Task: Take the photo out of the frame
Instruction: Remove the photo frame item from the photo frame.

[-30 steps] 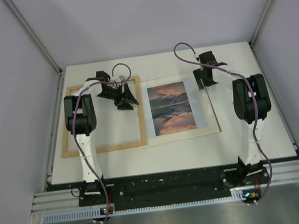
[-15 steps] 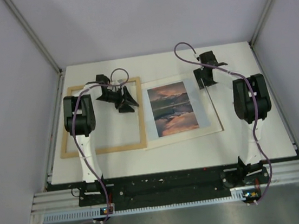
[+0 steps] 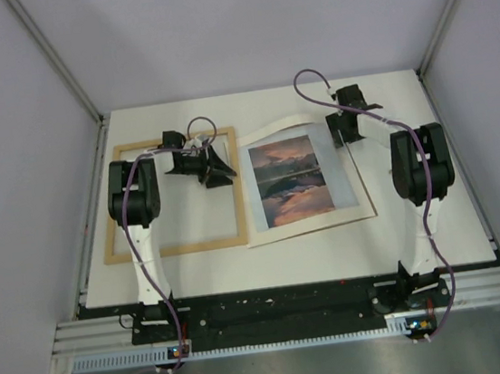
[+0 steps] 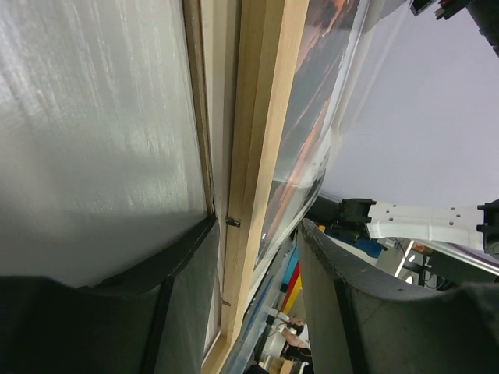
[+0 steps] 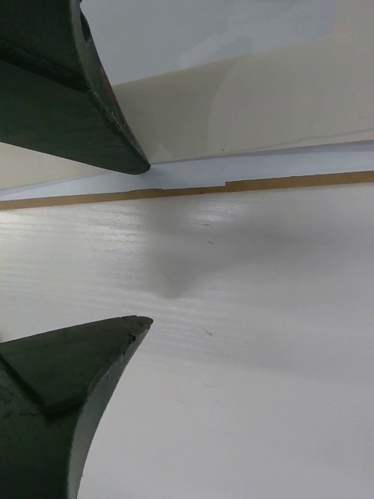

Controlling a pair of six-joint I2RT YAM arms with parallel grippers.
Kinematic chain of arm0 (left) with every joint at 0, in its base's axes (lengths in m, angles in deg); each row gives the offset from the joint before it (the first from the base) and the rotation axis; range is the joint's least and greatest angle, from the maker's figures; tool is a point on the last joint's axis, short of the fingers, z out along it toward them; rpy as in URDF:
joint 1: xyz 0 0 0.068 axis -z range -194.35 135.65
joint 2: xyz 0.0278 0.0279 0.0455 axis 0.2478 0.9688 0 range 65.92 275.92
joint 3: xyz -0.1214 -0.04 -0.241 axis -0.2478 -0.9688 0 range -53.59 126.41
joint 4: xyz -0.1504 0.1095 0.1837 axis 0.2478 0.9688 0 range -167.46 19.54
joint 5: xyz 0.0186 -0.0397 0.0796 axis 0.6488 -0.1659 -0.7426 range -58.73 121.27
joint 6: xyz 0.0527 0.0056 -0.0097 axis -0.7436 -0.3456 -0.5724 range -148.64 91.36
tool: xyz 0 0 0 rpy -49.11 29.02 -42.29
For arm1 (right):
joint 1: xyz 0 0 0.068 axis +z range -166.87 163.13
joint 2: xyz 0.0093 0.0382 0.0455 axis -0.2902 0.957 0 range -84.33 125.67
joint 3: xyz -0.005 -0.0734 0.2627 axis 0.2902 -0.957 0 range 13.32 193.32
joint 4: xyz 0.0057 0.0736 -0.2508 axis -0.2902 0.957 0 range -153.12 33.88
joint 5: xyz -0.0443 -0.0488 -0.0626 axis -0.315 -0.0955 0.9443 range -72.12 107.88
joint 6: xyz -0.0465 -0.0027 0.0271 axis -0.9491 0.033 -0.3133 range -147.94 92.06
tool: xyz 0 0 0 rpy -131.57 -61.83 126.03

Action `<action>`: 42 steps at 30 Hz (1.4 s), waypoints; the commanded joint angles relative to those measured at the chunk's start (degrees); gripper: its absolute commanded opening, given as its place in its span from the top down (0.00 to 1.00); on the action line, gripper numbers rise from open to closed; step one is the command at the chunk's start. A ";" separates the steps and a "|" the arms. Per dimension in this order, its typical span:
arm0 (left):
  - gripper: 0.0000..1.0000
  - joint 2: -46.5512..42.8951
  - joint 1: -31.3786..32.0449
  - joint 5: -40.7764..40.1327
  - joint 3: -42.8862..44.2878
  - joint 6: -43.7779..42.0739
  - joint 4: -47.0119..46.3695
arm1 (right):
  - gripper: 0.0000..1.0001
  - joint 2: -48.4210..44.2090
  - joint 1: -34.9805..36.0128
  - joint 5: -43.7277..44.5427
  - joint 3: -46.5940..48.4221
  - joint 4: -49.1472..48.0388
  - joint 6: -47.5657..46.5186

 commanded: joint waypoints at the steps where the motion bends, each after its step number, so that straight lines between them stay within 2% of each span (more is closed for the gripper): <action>1: 0.49 -0.35 1.64 -2.86 -1.20 0.68 -8.65 | 0.23 5.67 1.42 -6.33 -2.74 6.76 0.69; 7: 0.48 -3.42 0.41 -3.04 -4.01 2.78 -13.04 | 0.23 4.97 1.51 -10.10 -2.92 7.03 0.68; 16: 0.41 -7.64 -1.79 -4.35 -4.19 1.82 -11.91 | 0.23 4.88 2.83 -13.54 -0.46 8.17 -0.10; 25: 0.40 -9.92 -2.93 -3.48 -4.54 2.43 -12.51 | 0.23 5.41 4.06 -17.22 2.09 9.40 0.07; 33: 0.40 -10.10 -2.93 -2.42 -6.38 4.10 -14.71 | 0.23 4.62 4.85 -26.54 3.14 9.84 0.25; 42: 0.40 -10.63 -3.20 -1.28 -6.65 5.86 -16.56 | 0.23 5.14 6.61 -26.82 6.48 10.98 0.60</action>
